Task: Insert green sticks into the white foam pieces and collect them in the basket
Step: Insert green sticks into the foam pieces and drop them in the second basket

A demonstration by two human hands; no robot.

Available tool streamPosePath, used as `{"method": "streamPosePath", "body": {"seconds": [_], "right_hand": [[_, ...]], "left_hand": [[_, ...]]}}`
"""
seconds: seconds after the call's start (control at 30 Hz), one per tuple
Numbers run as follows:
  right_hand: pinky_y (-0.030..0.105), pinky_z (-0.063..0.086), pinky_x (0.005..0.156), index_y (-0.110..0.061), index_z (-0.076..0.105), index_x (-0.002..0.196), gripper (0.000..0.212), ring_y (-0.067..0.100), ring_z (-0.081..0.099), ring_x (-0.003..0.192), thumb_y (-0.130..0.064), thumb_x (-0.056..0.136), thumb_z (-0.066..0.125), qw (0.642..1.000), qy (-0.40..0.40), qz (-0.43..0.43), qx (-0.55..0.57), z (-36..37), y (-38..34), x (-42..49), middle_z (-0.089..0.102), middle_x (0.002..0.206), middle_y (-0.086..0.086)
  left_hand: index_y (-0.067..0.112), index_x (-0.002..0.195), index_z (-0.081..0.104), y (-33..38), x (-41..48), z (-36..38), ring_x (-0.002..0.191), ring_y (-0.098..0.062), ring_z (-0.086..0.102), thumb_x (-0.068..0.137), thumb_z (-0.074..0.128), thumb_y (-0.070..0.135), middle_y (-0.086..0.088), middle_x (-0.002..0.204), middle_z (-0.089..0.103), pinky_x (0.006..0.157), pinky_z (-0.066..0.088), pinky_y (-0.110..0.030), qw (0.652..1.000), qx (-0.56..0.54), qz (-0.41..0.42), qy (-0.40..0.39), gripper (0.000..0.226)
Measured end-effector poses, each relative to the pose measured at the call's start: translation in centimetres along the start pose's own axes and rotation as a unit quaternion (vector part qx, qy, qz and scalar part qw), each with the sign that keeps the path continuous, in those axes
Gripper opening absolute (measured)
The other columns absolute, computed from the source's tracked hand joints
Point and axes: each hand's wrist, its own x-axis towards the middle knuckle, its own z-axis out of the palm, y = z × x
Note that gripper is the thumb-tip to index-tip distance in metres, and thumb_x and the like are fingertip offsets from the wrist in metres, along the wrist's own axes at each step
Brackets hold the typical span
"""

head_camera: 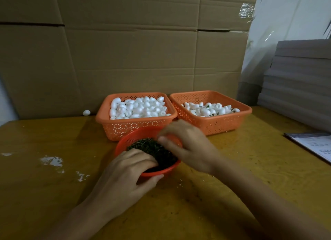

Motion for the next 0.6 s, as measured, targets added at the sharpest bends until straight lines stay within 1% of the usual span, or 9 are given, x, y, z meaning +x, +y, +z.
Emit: {"method": "streamPosePath", "body": {"seconds": [0.03,0.1,0.13,0.2,0.27,0.37,0.47,0.53,0.6], "right_hand": [[0.029,0.047,0.084,-0.022,0.070,0.107,0.034,0.006,0.059,0.098,-0.045,0.108,0.045,0.999,-0.046,-0.016,0.006,0.5,-0.7,-0.1,0.068,0.104,-0.008],[0.035,0.048,0.075,-0.022,0.068,0.103,0.034,0.008,0.059,0.086,-0.049,0.107,0.047,0.993,-0.121,-0.010,0.011,1.0,-1.6,-0.3,0.066,0.095,-0.007],[0.038,0.048,0.073,-0.023,0.066,0.104,0.035,0.010,0.058,0.084,-0.052,0.107,0.046,0.989,-0.146,0.001,0.001,1.1,-1.8,-0.5,0.065,0.094,-0.006],[0.042,0.049,0.075,-0.023,0.063,0.101,0.043,0.013,0.057,0.086,-0.059,0.105,0.039,0.984,-0.174,0.018,-0.038,1.2,-2.1,-0.7,0.063,0.092,-0.003],[0.043,0.048,0.079,-0.021,0.064,0.097,0.052,0.014,0.055,0.089,-0.061,0.105,0.032,0.981,-0.184,0.018,-0.060,1.2,-2.1,-0.8,0.062,0.091,-0.003],[0.039,0.047,0.081,-0.021,0.066,0.097,0.054,0.014,0.054,0.091,-0.060,0.107,0.029,0.980,-0.187,0.006,-0.062,1.2,-2.1,-0.8,0.063,0.091,-0.004],[0.037,0.044,0.078,-0.017,0.068,0.091,0.053,0.013,0.053,0.086,-0.056,0.108,0.036,0.983,-0.177,0.004,-0.043,1.2,-1.9,-0.8,0.063,0.085,-0.004],[0.038,0.044,0.076,-0.016,0.068,0.086,0.051,0.013,0.054,0.084,-0.054,0.107,0.041,0.985,-0.171,0.012,-0.018,1.1,-1.8,-0.6,0.062,0.081,-0.004],[0.040,0.045,0.075,-0.019,0.065,0.081,0.045,0.013,0.054,0.083,-0.050,0.108,0.046,0.986,-0.168,0.013,-0.005,0.9,-1.7,-0.6,0.061,0.078,-0.005]], "left_hand": [[0.030,0.112,0.077,-0.1,0.0,-0.1,0.107,0.003,0.059,0.097,0.054,0.061,0.024,0.109,0.068,0.088,0.054,-0.027,1.000,-0.016,-0.011,0.004,0.042],[0.029,0.105,0.077,-0.2,0.1,-0.2,0.100,0.001,0.058,0.095,0.053,0.064,0.023,0.100,0.065,0.082,0.053,-0.026,1.000,-0.017,-0.018,0.000,0.043],[0.028,0.099,0.077,-0.3,0.1,-0.2,0.097,0.000,0.057,0.095,0.053,0.065,0.022,0.095,0.064,0.079,0.053,-0.027,1.000,-0.012,-0.017,-0.003,0.044],[0.027,0.092,0.076,-0.2,0.1,-0.2,0.092,-0.001,0.057,0.094,0.055,0.064,0.022,0.089,0.063,0.076,0.053,-0.026,1.000,-0.007,-0.017,0.001,0.042],[0.028,0.090,0.074,-0.2,0.1,-0.2,0.089,-0.001,0.057,0.093,0.056,0.063,0.022,0.087,0.063,0.074,0.053,-0.025,1.000,-0.005,-0.014,0.008,0.040],[0.028,0.090,0.074,-0.1,0.0,-0.2,0.087,-0.001,0.058,0.093,0.057,0.062,0.022,0.086,0.063,0.073,0.053,-0.024,1.000,-0.007,-0.009,0.010,0.038],[0.029,0.091,0.076,-0.2,0.1,-0.2,0.087,0.000,0.060,0.092,0.060,0.061,0.022,0.086,0.065,0.073,0.052,-0.024,1.000,-0.023,-0.006,0.019,0.036],[0.029,0.092,0.077,-0.3,0.1,-0.3,0.088,0.000,0.061,0.092,0.062,0.061,0.022,0.087,0.066,0.074,0.052,-0.024,0.999,-0.035,-0.003,0.024,0.035],[0.029,0.090,0.078,-0.3,0.1,-0.2,0.088,0.001,0.063,0.091,0.063,0.061,0.022,0.088,0.068,0.075,0.053,-0.023,0.998,-0.044,0.002,0.034,0.035]]}}
